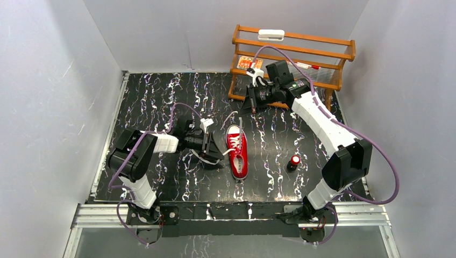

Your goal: Tie the shoes

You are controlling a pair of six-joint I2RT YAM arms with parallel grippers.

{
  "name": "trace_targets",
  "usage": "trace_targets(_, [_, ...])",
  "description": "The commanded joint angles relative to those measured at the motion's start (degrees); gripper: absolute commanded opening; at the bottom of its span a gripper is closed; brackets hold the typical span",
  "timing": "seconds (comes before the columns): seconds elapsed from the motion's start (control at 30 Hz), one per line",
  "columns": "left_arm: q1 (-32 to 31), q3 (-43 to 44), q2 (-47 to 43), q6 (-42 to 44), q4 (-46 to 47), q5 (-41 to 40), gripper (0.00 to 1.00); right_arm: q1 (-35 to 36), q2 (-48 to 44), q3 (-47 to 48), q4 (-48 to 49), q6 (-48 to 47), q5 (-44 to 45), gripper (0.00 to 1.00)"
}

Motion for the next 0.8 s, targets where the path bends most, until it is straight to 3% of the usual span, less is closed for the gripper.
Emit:
trace_targets(0.0, [-0.03, -1.33, -1.47, 3.07, -3.42, 0.5, 0.3, -0.2, -0.19, -0.01, 3.66, 1.29, -3.41, 0.0])
trace_targets(0.17, [-0.76, -1.78, -5.9, 0.13, -1.87, -2.95, 0.15, -0.28, -0.38, 0.16, 5.08, 3.76, -3.33, 0.0])
trace_targets(0.2, [-1.26, -1.79, -7.26, -0.68, -1.7, -4.7, 0.08, -0.29, -0.31, -0.05, 5.61, 4.76, -2.8, 0.0])
trace_targets(0.3, [-3.23, -1.95, -10.28, -3.13, -0.59, -8.28, 0.02, -0.76, 0.24, -0.61, 7.27, 8.03, -2.5, 0.0])
trace_targets(0.5, [-8.65, -0.6, -15.71, -0.8, -6.17, -21.17, 0.06, -2.26, 2.41, -2.98, 13.99, 16.84, -6.0, 0.0])
trace_targets(0.77, [-10.38, 0.27, -20.1, -0.06, -12.34, -29.52, 0.06, -2.13, 5.81, -6.55, 23.09, 24.8, -8.23, 0.0])
